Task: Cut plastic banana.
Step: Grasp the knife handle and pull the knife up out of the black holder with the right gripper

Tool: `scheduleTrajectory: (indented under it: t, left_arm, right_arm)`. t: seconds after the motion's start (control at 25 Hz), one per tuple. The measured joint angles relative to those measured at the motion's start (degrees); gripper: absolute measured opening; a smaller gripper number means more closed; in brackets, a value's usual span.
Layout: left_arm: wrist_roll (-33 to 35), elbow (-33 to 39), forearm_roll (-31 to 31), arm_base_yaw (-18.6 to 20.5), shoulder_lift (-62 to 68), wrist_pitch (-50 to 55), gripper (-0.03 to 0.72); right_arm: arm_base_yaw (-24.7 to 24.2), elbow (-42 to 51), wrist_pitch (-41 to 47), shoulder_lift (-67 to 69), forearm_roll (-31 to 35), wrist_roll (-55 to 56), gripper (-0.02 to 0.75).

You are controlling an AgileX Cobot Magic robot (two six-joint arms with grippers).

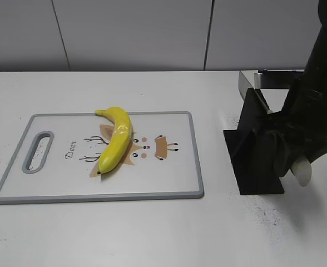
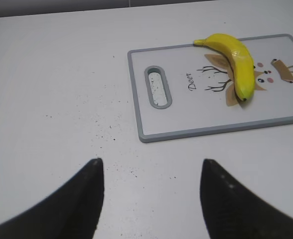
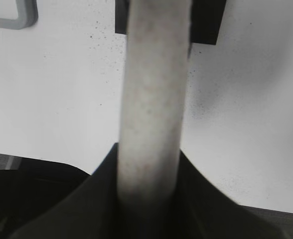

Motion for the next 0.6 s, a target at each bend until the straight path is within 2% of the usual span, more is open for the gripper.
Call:
scheduleTrajectory:
  t: [0.28, 0.6]
  left_arm:
    - [0.00, 0.00, 0.00, 0.00, 0.00, 0.00, 0.586]
    - [0.00, 0.00, 0.00, 0.00, 0.00, 0.00, 0.586]
  right_arm:
    - [0.00, -1.46, 1.06, -1.86, -0.36, 1.12, 0.169]
    - [0.00, -6.15, 2.14, -5.25, -4.08, 2.84, 0.164]
